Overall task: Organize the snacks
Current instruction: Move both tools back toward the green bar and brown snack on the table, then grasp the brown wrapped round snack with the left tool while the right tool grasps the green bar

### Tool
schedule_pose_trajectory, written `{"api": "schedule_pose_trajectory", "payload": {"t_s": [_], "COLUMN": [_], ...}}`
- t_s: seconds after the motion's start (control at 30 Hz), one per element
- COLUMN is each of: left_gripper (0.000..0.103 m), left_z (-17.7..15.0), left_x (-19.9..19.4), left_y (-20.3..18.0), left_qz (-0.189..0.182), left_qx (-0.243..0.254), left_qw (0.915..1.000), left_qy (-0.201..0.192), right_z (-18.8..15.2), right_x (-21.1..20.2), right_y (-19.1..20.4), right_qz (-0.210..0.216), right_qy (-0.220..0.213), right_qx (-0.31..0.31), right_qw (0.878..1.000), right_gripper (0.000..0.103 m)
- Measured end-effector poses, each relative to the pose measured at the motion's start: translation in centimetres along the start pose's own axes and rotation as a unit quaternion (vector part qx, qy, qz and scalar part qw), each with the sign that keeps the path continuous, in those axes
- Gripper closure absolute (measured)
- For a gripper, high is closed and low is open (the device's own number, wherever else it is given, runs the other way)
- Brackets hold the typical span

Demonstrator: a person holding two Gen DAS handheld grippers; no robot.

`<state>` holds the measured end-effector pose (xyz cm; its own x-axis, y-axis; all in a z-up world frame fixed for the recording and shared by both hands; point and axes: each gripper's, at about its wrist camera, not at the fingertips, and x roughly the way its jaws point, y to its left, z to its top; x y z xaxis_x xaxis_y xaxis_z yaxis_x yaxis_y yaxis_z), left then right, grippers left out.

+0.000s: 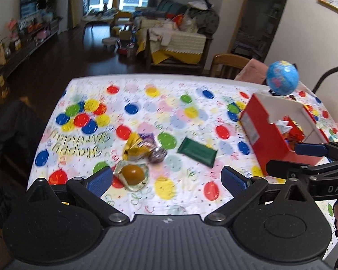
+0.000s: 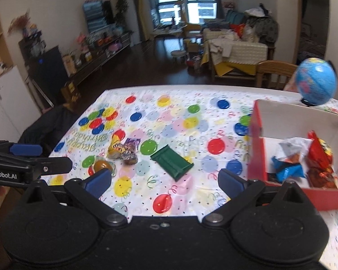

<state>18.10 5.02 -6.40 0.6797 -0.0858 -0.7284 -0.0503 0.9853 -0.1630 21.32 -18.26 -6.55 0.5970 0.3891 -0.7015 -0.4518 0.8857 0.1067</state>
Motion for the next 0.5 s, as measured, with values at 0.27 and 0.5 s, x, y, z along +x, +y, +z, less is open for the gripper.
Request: {"api": "schedule_pose_trajectory", "payload": {"t_s": [0.27, 0.5], "left_gripper": [0.000, 0.001], "left_z": [-0.5, -0.5], "left_x": [4.9, 9.5], "left_y": [2.5, 3.7], "left_qz": [0.051, 0.077], "left_qx": [-0.048, -0.067], "left_qw": [0.9968, 0.9925], "left_qy": [0.039, 0.066], "right_z": [1.1, 2.0], "right_x": [6.8, 13.0], "right_y": [-0.3, -0.9], "right_qz": [0.021, 0.029], "right_qy": [0.049, 0.087], "right_qx": [-0.064, -0.110], "right_qw": [0.997, 0.990], "right_gripper": [0.005, 0.014]}}
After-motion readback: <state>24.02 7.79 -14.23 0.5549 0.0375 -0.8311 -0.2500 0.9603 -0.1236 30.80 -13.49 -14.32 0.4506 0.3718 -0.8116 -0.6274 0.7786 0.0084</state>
